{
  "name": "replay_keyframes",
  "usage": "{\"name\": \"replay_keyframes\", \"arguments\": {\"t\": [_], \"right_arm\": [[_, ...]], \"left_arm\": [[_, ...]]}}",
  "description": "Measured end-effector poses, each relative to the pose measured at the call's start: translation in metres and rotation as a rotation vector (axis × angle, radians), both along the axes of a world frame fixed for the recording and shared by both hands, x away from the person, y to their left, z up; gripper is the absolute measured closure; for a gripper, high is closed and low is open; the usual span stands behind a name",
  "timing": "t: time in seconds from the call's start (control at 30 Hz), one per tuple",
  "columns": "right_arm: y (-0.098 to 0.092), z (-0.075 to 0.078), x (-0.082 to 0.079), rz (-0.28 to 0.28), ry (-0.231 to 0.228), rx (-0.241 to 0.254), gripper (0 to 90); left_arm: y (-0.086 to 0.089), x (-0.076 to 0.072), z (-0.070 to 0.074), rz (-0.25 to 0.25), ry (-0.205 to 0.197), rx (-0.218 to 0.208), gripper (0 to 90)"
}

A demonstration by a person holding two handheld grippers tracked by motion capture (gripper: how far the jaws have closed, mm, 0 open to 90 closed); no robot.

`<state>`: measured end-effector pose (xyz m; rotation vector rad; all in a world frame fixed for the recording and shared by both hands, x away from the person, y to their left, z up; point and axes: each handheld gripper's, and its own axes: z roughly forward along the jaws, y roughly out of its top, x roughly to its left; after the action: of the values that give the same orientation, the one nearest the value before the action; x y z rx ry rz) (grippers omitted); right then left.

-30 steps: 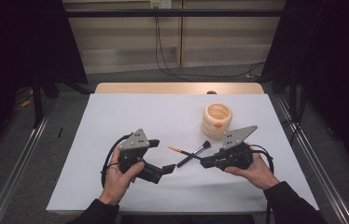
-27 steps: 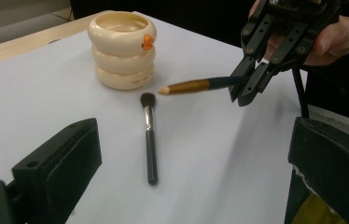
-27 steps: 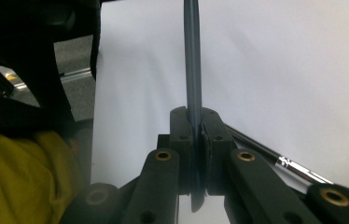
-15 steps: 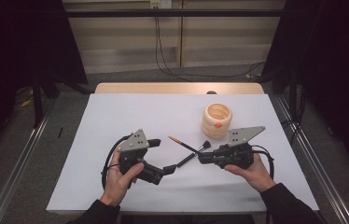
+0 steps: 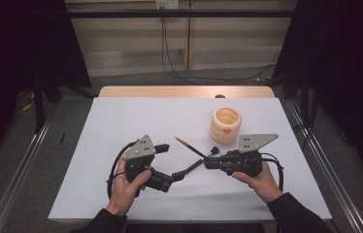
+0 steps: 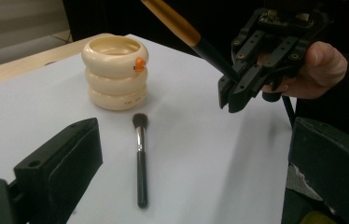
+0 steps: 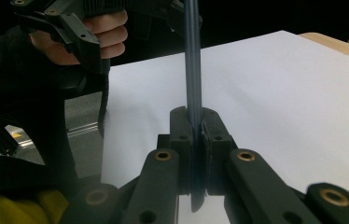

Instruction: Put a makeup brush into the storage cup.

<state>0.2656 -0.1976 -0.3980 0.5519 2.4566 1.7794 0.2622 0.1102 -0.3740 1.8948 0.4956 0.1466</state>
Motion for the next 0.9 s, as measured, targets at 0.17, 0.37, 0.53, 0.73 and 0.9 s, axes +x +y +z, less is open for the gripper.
{"name": "replay_keyframes", "arguments": {"t": [0.17, 0.37, 0.53, 0.73, 0.9], "right_arm": [[0.0, 0.001, 0.0, 0.001, -0.005, 0.017, 85.7], [0.0, 0.001, 0.0, 0.004, -0.006, 0.024, 85.7], [0.001, 0.002, 0.0, -0.009, -0.012, 0.02, 85.7], [0.003, 0.002, 0.001, -0.009, -0.01, 0.023, 85.7], [0.002, 0.004, 0.0, -0.03, -0.029, 0.028, 85.7]], "left_arm": [[-0.003, -0.002, 0.0, 0.038, -0.03, -0.02, 3.1], [-0.009, -0.002, 0.003, 0.061, -0.056, -0.049, 4.1], [-0.014, -0.004, 0.007, 0.055, -0.059, -0.065, 5.8], [-0.023, 0.0, 0.018, 0.07, -0.079, -0.081, 8.5], [-0.03, 0.004, 0.028, 0.057, -0.08, -0.08, 20.8]]}}
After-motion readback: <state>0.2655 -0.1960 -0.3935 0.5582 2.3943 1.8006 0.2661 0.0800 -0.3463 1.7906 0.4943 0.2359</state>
